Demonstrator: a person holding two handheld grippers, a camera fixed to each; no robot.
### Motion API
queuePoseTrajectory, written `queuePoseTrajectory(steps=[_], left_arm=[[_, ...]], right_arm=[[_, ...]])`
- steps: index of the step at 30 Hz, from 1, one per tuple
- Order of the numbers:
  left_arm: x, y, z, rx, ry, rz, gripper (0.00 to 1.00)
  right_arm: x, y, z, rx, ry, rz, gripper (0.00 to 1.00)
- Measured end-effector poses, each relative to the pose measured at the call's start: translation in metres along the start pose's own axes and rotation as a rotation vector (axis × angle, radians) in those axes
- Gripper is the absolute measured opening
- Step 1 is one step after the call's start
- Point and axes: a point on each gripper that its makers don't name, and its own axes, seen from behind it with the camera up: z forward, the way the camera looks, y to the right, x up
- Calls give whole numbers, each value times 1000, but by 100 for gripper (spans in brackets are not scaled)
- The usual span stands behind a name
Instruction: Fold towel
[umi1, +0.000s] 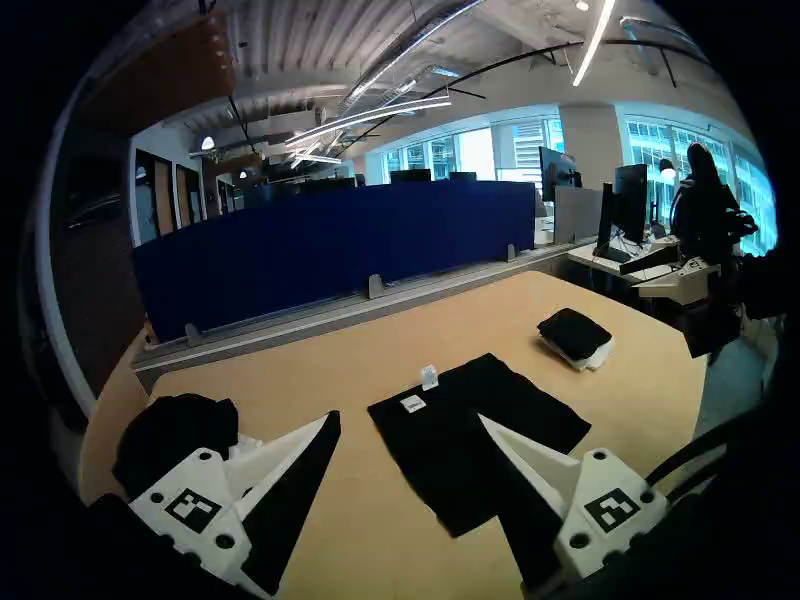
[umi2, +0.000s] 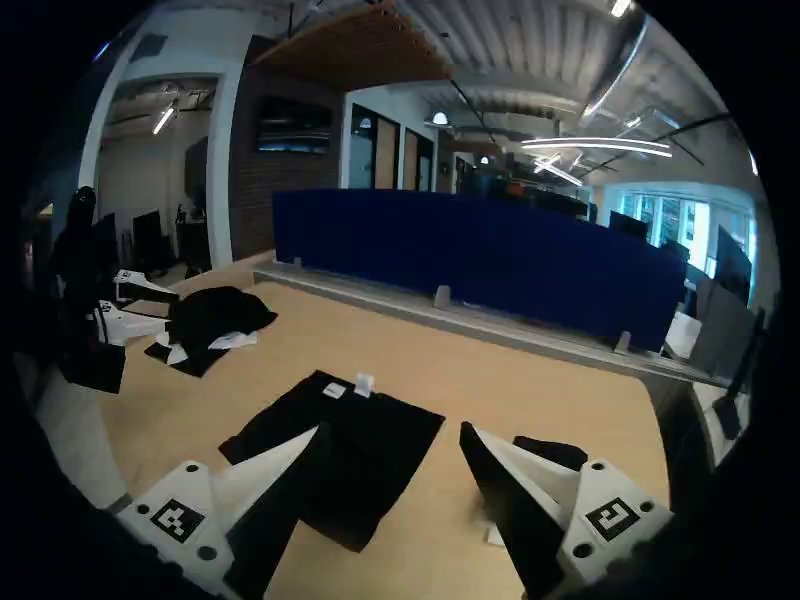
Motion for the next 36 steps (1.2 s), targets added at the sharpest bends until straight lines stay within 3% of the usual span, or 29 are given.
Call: queuePoseTrajectory(steps=[15,36], left_arm=[[-55,25,21,-57,-85,34,91],[-160,55,53,-146,-266,61,91]], right_arm=[[-56,-16,19,55,-102,-11,100],[-147,-36,56,109,-243,-37,100]])
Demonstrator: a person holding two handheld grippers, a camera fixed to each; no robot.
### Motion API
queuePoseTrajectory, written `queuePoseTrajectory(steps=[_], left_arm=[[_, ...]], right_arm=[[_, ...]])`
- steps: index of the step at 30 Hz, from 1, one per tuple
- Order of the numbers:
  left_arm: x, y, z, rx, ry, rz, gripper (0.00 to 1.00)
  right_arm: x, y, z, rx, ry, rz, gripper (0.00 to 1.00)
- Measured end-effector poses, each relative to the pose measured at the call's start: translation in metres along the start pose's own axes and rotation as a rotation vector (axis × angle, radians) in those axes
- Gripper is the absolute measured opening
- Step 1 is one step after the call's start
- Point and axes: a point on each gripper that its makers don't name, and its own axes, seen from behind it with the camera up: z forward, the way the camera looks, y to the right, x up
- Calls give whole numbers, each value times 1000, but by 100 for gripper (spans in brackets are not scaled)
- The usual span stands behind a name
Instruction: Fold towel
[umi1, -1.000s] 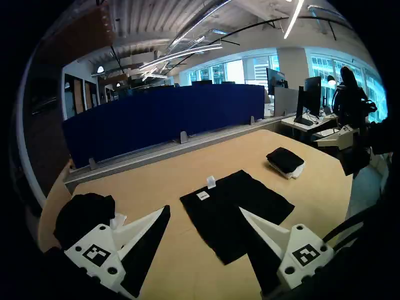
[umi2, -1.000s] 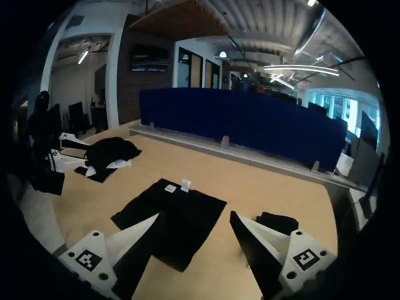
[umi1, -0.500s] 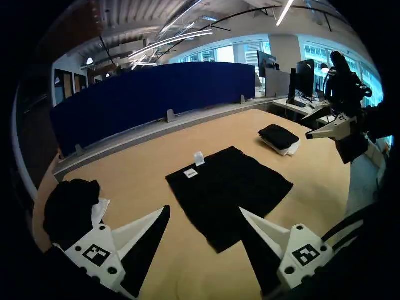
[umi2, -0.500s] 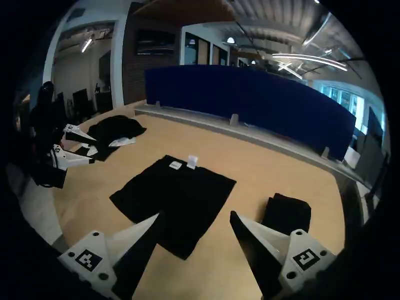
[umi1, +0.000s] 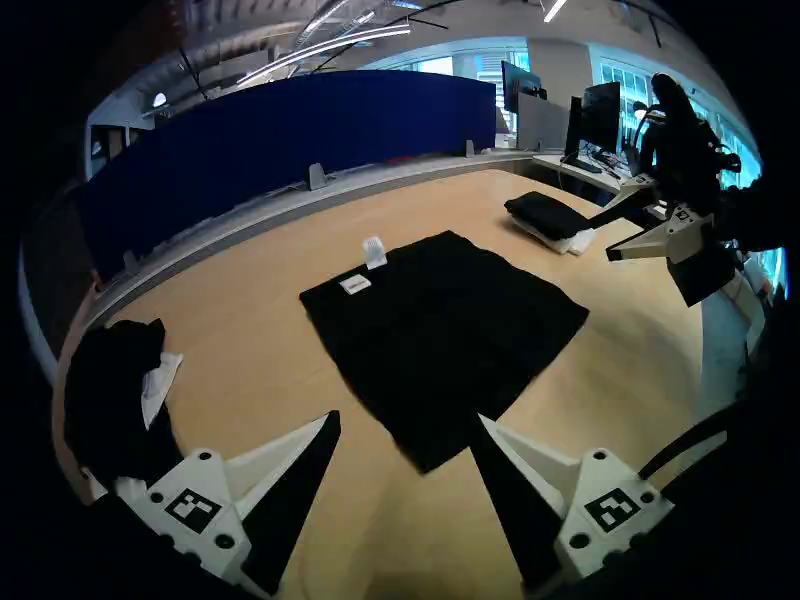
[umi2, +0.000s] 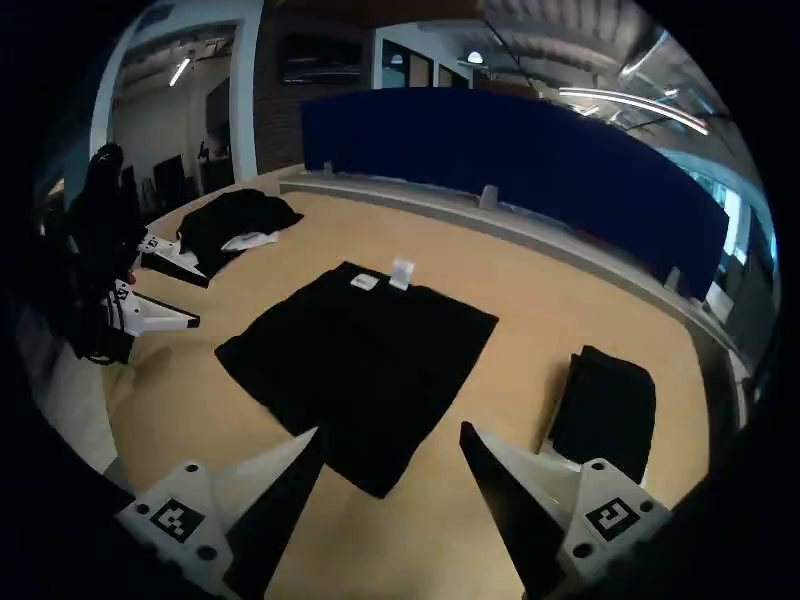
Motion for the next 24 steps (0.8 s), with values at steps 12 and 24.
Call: queuePoseTrajectory(steps=[12,24], left_arm=[[-33,14,21,-58,-91,-3,91],[-53,17,36,-91,-189,-19,92]], right_arm=[[-35,-5,22,25,-84,-9,100],[-69,-9,32,50,-177,-6,100]])
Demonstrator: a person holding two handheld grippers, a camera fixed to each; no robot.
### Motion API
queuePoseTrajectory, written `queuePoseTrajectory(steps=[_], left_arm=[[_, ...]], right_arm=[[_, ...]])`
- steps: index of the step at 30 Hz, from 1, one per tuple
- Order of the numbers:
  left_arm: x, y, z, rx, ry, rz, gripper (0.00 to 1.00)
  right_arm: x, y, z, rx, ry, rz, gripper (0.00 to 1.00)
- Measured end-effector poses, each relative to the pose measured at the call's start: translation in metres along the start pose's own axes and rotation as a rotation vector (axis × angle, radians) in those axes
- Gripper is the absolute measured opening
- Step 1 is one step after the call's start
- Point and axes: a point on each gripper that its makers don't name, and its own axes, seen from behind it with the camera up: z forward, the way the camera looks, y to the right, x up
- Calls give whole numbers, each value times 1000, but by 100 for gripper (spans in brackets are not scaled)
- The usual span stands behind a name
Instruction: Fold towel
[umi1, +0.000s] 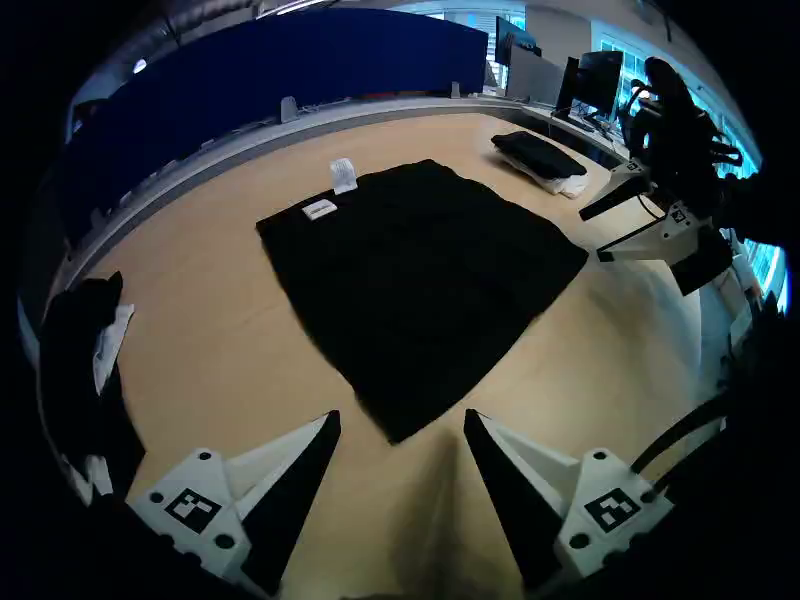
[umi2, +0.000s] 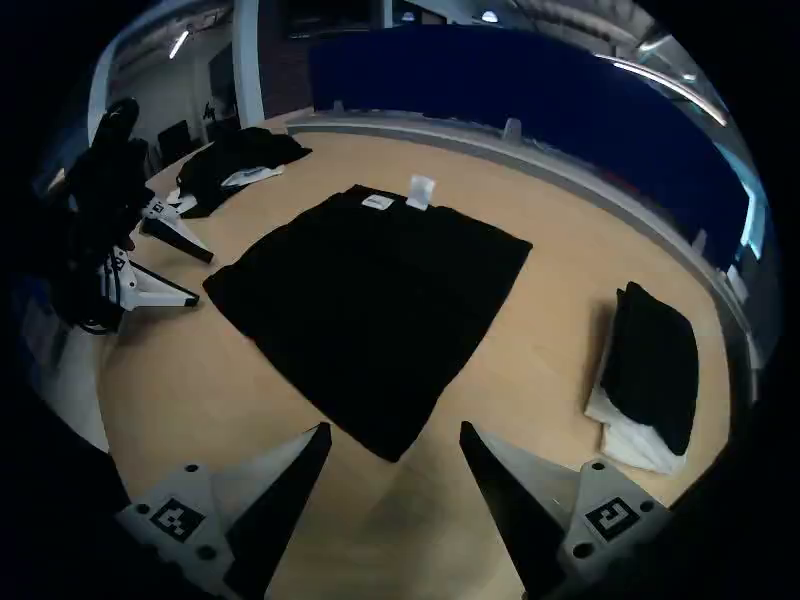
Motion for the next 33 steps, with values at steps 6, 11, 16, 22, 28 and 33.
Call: queuePoseTrajectory(steps=[6,11,16,22,28,33], left_arm=[[-4,3,7,-19,-39,-19,91],[-2,5,8,-29,-55,-25,91],[-2,4,8,-22,-72,-21,90],[-5,-2,9,17,-89,3,72],[-6,-2,7,27,-106,0,54],[-6,-2,7,29,-112,4,43]], right_arm=[[-9,0,5,9,-24,14,99],[-14,1,8,6,-37,32,98],[-18,2,10,4,-49,31,95],[-21,0,12,3,-61,26,79],[-22,0,14,0,-63,21,60],[-21,0,16,-2,-63,24,48]])
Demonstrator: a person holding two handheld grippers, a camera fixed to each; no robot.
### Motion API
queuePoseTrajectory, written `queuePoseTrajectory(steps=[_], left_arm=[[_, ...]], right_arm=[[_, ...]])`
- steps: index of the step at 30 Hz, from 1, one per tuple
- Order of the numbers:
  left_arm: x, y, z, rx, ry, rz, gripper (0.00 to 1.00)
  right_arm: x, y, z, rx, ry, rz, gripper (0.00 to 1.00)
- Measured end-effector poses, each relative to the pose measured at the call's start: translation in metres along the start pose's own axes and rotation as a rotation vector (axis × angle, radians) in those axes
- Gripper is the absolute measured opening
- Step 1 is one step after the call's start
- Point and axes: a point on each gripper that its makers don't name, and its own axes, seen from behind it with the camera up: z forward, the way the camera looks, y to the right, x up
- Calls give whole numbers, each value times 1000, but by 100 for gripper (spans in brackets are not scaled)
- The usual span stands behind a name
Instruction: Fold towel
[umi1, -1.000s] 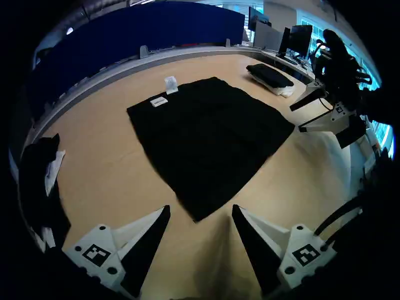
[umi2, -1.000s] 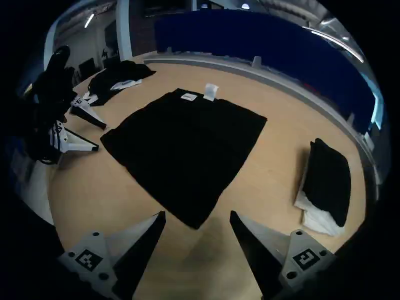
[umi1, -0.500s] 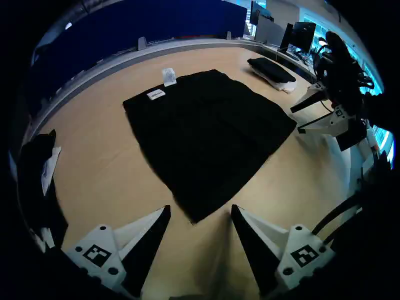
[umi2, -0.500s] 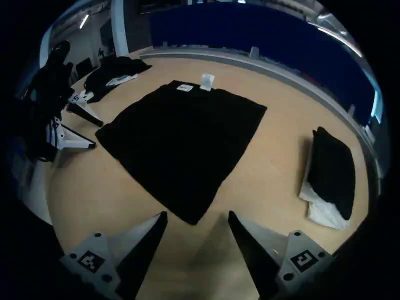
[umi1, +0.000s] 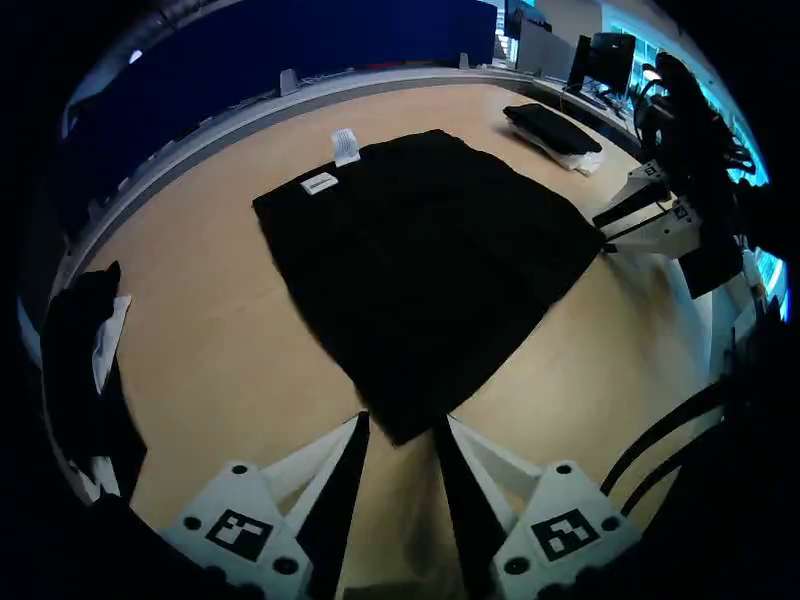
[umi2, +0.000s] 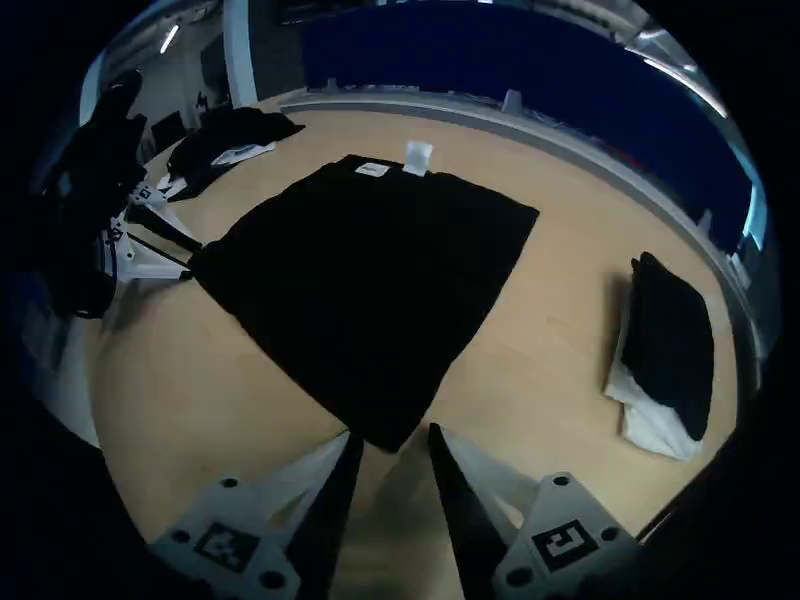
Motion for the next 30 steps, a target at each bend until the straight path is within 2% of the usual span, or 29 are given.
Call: queuePoseTrajectory(steps=[2,6,13,20,24,30], left_arm=[[0,1,-1,0,-4,3,37],[0,3,-1,1,-7,4,32],[-1,4,-1,3,-9,1,24],[0,4,-2,2,-11,6,19],[1,3,-3,5,-10,2,11],[3,4,-3,4,-11,-1,10]], right_arm=[[1,0,0,0,0,2,42],[0,2,0,-6,1,5,28],[0,1,0,-1,-5,20,18],[1,-2,-1,14,-7,43,15],[2,-3,0,22,-4,57,14],[10,-2,-3,24,12,51,14]])
